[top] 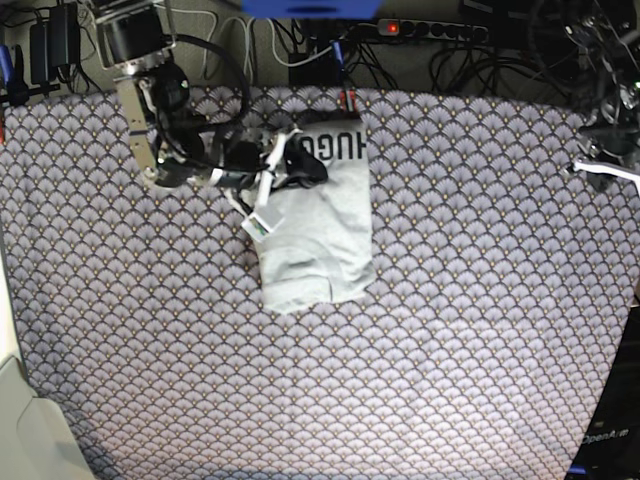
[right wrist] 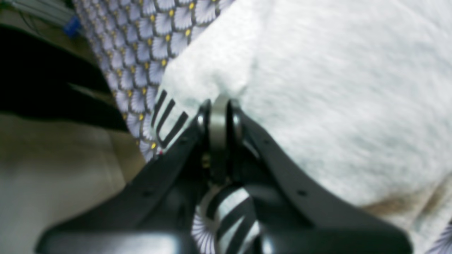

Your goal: Fold the T-shirt properly

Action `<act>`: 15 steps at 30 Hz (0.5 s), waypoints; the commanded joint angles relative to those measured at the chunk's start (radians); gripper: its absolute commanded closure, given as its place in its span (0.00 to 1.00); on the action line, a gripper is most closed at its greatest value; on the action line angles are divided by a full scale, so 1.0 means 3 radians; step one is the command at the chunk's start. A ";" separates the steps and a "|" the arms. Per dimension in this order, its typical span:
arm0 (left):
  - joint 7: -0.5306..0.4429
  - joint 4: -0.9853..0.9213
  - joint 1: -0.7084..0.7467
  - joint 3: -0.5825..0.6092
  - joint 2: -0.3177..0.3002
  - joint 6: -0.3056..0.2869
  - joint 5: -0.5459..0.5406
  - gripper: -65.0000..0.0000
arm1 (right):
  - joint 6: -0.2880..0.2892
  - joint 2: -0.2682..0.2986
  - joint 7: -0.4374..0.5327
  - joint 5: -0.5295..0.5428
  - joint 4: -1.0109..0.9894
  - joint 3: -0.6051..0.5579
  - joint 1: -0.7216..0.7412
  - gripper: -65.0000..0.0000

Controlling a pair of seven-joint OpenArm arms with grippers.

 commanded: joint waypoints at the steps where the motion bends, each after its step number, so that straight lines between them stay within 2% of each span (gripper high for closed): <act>1: -0.0073 0.0059 -0.0009 -0.0016 -0.0037 -0.0010 -0.0025 1.00 | 0.0017 0.0075 -0.0018 -0.0062 -0.0007 0.0014 0.0039 1.00; 7: -0.0073 0.0059 -0.0024 -0.0016 -0.0042 -0.0010 -0.0025 1.00 | 0.0017 0.0178 0.0125 -0.0057 -0.0104 0.0014 0.0039 1.00; 11: -0.0073 0.0064 -0.0024 -0.0016 -0.0047 -0.0015 -0.0025 1.00 | 0.0017 0.0219 0.0110 -0.0057 -0.0053 0.0019 0.0044 1.00; 13: -0.0073 0.0064 -0.0014 -0.0016 -0.0083 -0.0015 -0.0025 1.00 | 0.0017 0.0229 0.0069 -0.0057 0.0213 0.0019 0.0019 1.00; 15: -0.0073 0.0064 -0.0014 -0.0037 -0.0124 -0.0015 -0.0025 1.00 | 0.0017 0.0224 -0.0115 -0.0057 0.0591 0.0024 0.0008 1.00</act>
